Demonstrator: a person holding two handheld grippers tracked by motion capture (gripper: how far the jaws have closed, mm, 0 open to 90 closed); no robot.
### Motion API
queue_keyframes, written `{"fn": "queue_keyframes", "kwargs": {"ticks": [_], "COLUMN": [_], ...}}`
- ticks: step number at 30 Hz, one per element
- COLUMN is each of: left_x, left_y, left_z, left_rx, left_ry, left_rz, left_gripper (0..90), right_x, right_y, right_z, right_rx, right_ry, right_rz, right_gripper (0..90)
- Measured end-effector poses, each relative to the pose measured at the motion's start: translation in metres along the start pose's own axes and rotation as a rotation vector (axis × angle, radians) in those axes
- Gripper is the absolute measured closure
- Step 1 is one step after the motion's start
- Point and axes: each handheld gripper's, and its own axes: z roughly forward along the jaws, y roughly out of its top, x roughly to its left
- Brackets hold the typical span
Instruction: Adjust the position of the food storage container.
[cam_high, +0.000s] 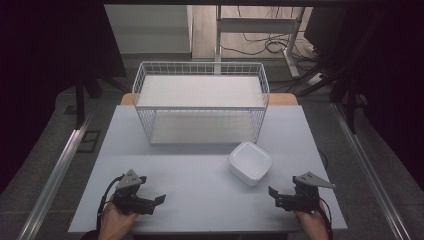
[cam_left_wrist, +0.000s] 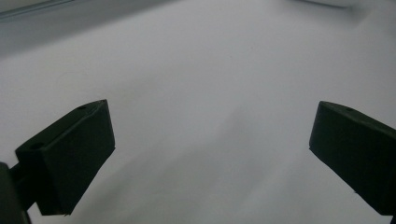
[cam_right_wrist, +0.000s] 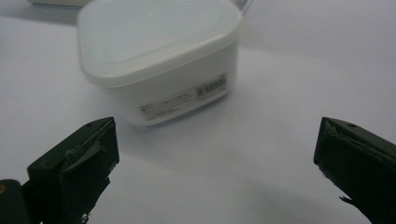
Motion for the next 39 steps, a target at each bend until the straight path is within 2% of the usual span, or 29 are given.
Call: {"fn": "queue_keyframes", "kwargs": {"ticks": [3,5,8,12,19,22,26,31,34,39], "left_x": [-0.001,-0.001,-0.002,-0.001,-0.003,-0.003,-0.004,-0.004,-0.006,-0.006], "left_y": [0.000,0.000,0.000,0.000,0.000,0.000,0.000,-0.001,-0.001,-0.002], "left_z": [0.002,0.002,0.002,0.001,0.002,0.002,0.002,0.002,0.002,0.002], "left_rx": [0.006,0.014,0.017,-0.007,-0.010,-0.012,-0.015,-0.018,-0.013,-0.008], "left_ry": [-0.019,-0.010,0.007,-0.003,-0.029,-0.039,-0.046,-0.059,-0.061,-0.065], "left_rz": [-0.012,-0.005,0.006,0.004,0.013,0.017,0.013,0.006,0.004,0.001], "left_gripper": [0.0,0.0,0.0,0.0,0.0,0.0,0.0,0.0,0.0,0.2], "right_x": [0.002,0.000,-0.002,0.000,0.002,0.003,0.002,-0.003,-0.006,-0.014], "right_y": [0.001,0.000,-0.001,-0.001,0.000,0.003,0.006,0.011,0.016,0.028], "right_z": [0.001,0.002,0.004,0.006,0.007,0.004,0.003,0.004,0.005,0.006], "right_rx": [0.014,0.026,0.052,0.052,0.077,0.060,0.052,0.061,0.062,0.057], "right_ry": [-0.001,0.026,0.010,-0.008,0.018,0.023,0.022,0.016,0.016,0.041], "right_rz": [0.009,0.046,0.080,0.062,0.021,0.020,0.050,0.086,0.094,0.065], "right_gripper": [0.0,0.0,0.0,0.0,0.0,0.0,0.7,8.7,18.7,48.4]}}
